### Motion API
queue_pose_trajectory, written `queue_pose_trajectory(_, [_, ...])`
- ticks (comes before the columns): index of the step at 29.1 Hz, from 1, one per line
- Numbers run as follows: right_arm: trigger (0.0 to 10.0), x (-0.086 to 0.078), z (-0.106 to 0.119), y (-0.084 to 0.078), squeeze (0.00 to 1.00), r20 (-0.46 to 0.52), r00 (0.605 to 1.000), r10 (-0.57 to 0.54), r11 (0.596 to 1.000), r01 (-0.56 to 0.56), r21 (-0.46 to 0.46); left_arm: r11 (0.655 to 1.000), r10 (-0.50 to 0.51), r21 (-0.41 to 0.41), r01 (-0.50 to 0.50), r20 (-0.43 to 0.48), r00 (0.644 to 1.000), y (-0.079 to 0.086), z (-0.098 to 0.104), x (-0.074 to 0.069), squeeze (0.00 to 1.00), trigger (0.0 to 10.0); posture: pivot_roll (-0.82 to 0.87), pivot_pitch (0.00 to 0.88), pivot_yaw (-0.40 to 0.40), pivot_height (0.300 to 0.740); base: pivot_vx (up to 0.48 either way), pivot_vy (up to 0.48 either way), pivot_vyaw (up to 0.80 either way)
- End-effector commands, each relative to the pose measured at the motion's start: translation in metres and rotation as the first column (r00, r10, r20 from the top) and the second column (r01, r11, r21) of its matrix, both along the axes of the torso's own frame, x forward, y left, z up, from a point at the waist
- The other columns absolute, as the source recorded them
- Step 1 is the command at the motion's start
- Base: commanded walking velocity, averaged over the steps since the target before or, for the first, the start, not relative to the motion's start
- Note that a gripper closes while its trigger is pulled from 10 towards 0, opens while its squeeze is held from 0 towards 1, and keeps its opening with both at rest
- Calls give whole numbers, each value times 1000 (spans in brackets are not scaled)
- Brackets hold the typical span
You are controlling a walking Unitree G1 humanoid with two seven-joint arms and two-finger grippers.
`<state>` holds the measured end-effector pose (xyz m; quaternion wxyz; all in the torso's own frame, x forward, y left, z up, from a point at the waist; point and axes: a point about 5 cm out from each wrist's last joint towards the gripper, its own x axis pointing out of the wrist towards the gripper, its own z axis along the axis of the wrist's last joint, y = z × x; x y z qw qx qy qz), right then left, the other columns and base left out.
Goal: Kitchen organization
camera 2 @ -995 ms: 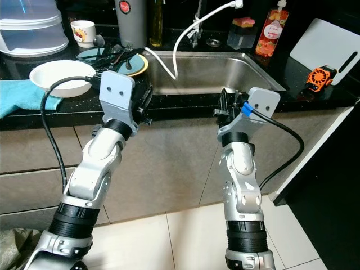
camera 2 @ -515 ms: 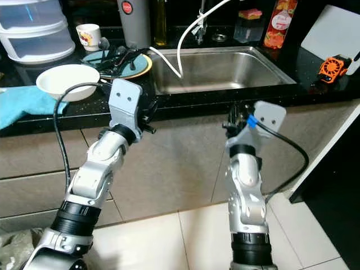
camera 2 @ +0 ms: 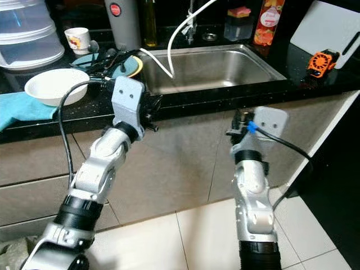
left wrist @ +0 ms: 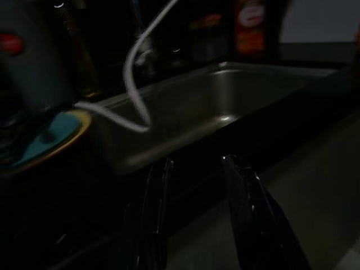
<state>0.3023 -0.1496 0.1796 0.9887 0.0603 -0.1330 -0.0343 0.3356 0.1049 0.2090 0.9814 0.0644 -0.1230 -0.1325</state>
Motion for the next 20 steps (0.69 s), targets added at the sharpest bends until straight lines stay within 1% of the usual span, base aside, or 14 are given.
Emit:
queue_pose_trajectory(1, [10000,-1,-11,1,0,-35,999,1,1000,-1,-5,994,108,0,-108,0,994,16,-2,-2,0,10000,177,0,2,740,0,0,0])
queue_pose_trajectory(2, [10000,-2,-14,1,0,-40,999,-2,1000,2,8,989,149,-14,-149,-24,989,25,-7,-4,0,10000,175,0,6,740,0,0,0])
queue_pose_trajectory(3, [10000,-3,-15,1,0,-39,999,-3,1000,3,19,985,173,-6,-174,-38,984,34,-11,-8,0,10000,175,0,6,740,0,0,0])
queue_pose_trajectory(5, [10000,-4,-15,1,0,-38,999,-2,1000,3,29,980,197,14,-197,-50,979,46,-16,-12,0,10000,174,0,8,740,0,0,0])
queue_pose_trajectory(7, [10000,-4,-15,1,0,-38,999,0,1000,1,29,979,202,22,-201,-50,978,49,-17,-13,0,10000,174,0,8,740,0,0,0])
queue_pose_trajectory(8, [10000,-4,-15,1,0,-37,999,4,1000,-3,28,981,192,48,-190,-42,981,54,-17,-18,0,10000,177,0,0,740,0,0,0])
queue_pose_trajectory(12, [10000,-3,-15,0,0,-34,999,12,1000,-11,27,984,161,75,-159,-21,987,54,-17,-23,0,10000,183,0,-9,740,0,0,0])
queue_pose_trajectory(17, [10000,-3,-15,0,0,-28,999,16,1000,-15,25,982,183,55,-182,-12,983,51,-13,-21,0,10000,181,0,-13,740,0,0,0])
queue_pose_trajectory(20, [10000,-2,-15,0,0,-27,1000,17,1000,-16,25,982,184,53,-183,-9,983,51,-12,-21,0,10000,182,0,-13,740,271,0,0])
